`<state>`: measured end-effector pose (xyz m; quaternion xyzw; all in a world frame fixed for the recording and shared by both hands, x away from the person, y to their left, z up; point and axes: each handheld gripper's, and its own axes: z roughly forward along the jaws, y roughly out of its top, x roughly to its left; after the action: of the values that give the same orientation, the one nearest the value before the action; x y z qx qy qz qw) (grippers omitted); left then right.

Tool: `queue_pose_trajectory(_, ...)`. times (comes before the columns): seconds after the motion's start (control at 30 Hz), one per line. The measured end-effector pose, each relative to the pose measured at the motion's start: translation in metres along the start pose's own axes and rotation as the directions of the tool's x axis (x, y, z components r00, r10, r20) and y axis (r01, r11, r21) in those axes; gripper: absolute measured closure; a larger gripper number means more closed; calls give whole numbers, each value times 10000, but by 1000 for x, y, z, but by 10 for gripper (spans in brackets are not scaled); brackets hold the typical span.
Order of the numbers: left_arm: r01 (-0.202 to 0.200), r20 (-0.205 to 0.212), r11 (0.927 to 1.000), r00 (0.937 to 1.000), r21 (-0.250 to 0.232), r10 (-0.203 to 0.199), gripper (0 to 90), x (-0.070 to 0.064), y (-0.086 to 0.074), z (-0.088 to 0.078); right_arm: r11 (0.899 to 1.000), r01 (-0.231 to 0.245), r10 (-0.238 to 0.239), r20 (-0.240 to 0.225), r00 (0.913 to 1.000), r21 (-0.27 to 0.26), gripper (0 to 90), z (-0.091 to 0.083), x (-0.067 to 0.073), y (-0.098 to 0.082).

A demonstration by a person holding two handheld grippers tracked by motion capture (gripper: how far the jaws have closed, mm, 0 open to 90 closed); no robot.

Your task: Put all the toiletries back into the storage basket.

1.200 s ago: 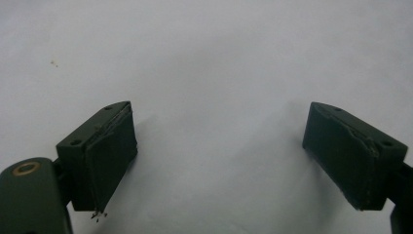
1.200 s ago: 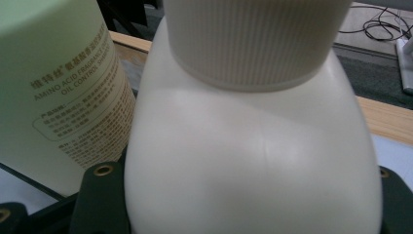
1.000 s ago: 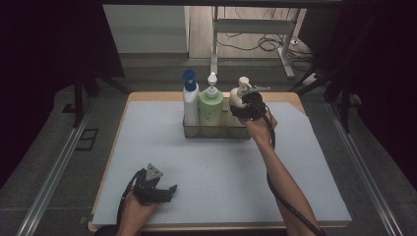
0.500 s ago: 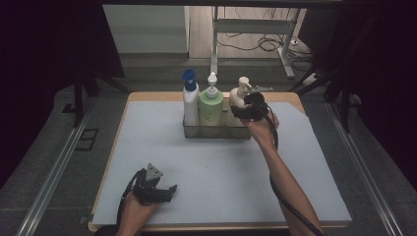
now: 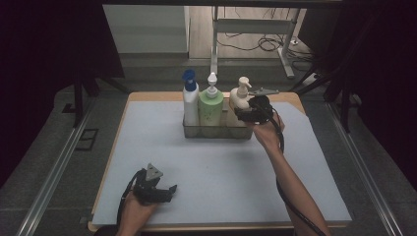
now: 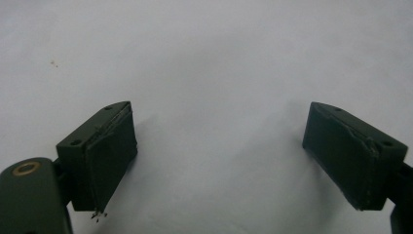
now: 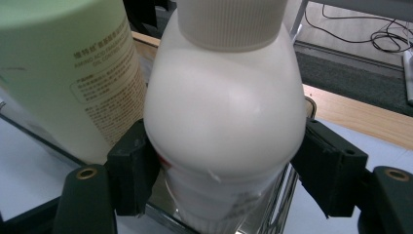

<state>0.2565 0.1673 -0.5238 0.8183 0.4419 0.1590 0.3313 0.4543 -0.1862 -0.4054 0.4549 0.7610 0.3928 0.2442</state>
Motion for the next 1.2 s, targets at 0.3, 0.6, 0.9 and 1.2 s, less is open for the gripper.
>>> queue_pose_trajectory(0.3, 5, -4, 10000, 10000, -4, -5, 120, 0, 0, 0, 10000, 32, -30, -256, 9997, 61, 316, -13, -3, -6)
queue_pose_trajectory(0.6, 1, -12, 10000, 10000, 5, -1, 121, 0, 0, 0, 9999, 119, -115, -436, 9990, 88, 379, -30, -6, -12)
queue_pose_trajectory(0.9, 4, -4, 10000, 10000, -4, -4, 121, 0, 0, 0, 9996, 205, -194, -517, 9985, 213, 455, -43, -13, -22)
queue_pose_trajectory(1.2, 2, -5, 10000, 10000, -6, -2, 121, 0, 0, 0, 9980, 109, -87, -347, 9994, 617, 683, -45, -22, -29)
